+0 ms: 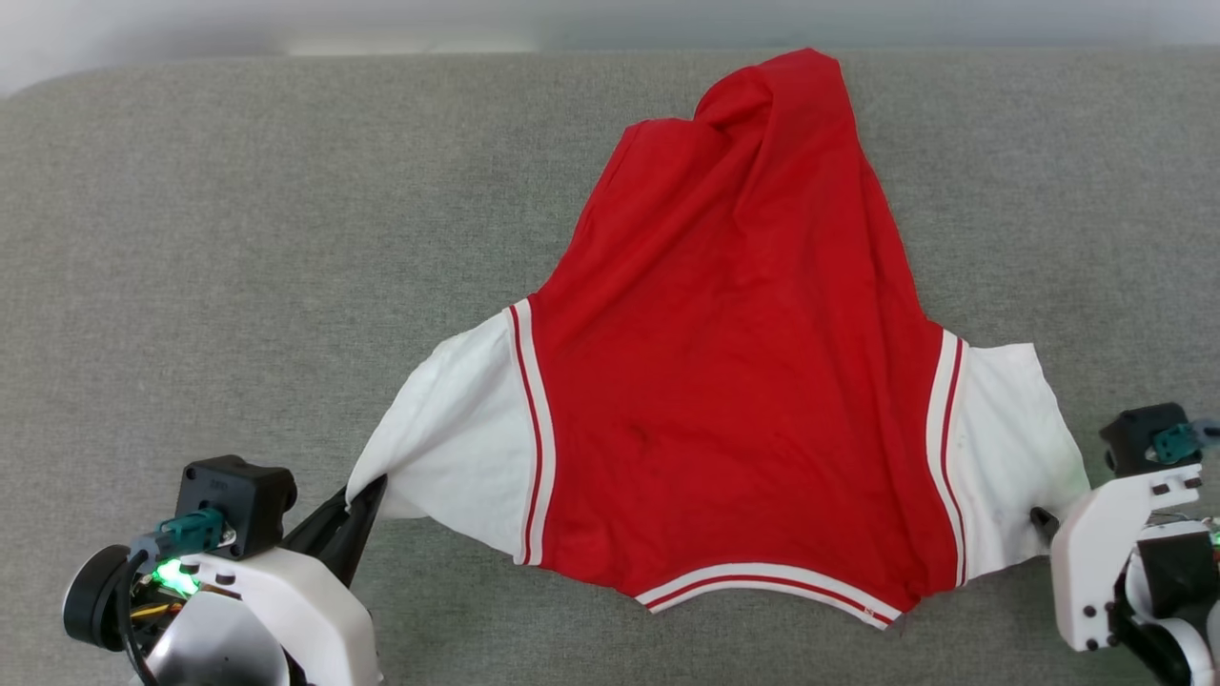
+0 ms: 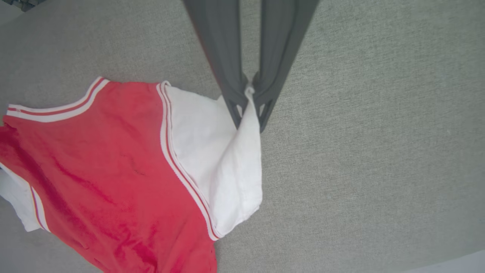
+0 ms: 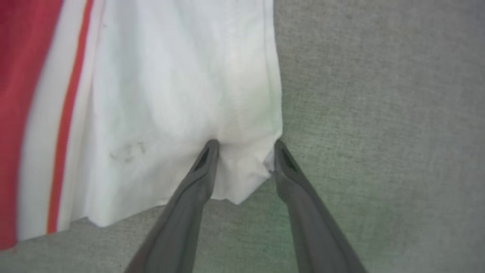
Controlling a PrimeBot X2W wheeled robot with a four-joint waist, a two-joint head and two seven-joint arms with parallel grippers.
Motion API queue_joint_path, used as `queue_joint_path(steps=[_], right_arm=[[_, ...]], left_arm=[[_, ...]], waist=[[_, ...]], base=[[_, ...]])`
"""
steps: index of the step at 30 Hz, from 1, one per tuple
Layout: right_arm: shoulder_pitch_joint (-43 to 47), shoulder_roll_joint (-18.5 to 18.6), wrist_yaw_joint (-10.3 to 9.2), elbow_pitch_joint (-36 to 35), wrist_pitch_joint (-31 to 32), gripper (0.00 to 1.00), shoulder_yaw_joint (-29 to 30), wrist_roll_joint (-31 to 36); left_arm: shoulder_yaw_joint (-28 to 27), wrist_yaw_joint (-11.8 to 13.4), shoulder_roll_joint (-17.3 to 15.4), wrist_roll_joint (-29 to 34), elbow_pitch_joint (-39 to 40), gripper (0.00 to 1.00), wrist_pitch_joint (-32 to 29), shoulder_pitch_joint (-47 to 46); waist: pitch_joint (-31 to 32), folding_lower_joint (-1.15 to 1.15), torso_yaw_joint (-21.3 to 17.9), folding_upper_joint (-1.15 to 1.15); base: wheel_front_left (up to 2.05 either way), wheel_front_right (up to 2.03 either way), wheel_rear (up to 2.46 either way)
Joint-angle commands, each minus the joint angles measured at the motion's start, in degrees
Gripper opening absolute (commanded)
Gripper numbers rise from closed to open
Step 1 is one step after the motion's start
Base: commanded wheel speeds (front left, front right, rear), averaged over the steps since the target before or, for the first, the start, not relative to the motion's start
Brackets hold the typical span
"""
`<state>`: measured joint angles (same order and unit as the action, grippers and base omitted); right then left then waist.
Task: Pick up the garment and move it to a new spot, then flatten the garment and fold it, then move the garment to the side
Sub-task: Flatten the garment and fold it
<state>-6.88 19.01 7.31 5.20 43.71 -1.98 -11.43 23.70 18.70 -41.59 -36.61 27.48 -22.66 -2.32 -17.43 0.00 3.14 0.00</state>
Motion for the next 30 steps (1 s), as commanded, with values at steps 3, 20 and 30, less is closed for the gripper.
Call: queue_joint_path(steps=[3,20,30], right_arm=[[1.6,-1.1,0.24,3.0,-0.6,0.00,-1.5,-0.9],[-3.4,7.7,0.15,-13.9,-3.9,0.00,6.2,-11.6],[-16.3,5.3,0.16,-21.4,-2.8,0.00,12.0,-20.3]], left_arm=[[-0.3,-0.3,-0.3,0.3,-1.0,0.00,0.9,-0.5],[-10.7,-1.7,-3.8,-3.9,4.3,0.00,9.0,1.7],[-23.0,-1.7,-8.2,-6.2,10.2,0.00,11.7,-5.9]], waist=[[1.5,0.00,-0.4,0.00],[12.5,0.00,-5.8,0.00],[14.5,0.00,-8.8,0.00]], base=[[0.00,0.00,0.00],[0.00,0.00,0.00],[0.00,0.00,0.00]])
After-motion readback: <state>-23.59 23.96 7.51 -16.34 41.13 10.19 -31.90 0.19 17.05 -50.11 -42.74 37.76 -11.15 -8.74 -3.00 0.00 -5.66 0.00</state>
